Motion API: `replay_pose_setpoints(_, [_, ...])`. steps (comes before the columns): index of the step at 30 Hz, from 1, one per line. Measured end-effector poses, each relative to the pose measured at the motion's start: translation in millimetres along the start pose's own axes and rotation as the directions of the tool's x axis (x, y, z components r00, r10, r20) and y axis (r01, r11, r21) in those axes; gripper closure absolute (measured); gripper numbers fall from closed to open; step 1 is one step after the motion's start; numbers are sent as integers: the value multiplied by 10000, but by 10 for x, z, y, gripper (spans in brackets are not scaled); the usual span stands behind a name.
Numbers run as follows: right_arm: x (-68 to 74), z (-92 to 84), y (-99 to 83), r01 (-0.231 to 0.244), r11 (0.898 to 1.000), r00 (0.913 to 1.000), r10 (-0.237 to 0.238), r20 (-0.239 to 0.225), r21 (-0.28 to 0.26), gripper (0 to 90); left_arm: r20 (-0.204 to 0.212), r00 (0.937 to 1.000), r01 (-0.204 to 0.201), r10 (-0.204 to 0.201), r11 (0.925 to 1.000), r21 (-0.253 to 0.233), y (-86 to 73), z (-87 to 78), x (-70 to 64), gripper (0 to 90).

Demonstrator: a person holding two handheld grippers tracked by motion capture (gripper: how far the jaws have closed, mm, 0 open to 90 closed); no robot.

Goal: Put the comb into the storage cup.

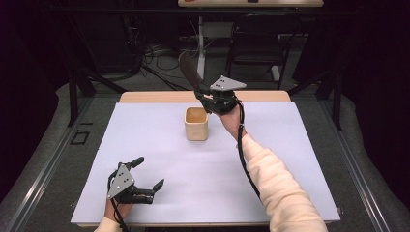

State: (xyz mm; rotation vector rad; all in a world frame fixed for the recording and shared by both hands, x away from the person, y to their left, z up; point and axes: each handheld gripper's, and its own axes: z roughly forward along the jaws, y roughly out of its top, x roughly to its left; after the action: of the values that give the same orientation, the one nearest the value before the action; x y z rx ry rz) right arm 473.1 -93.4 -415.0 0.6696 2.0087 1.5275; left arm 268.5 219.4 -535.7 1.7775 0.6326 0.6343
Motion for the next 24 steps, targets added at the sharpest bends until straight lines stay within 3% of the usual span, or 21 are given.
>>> replay_pose_setpoints(24, [67,135,12,99,9999,9999,-99,-129,-16,724,-8,10000,32,-32,10000,-45,0,-6,-2,8])
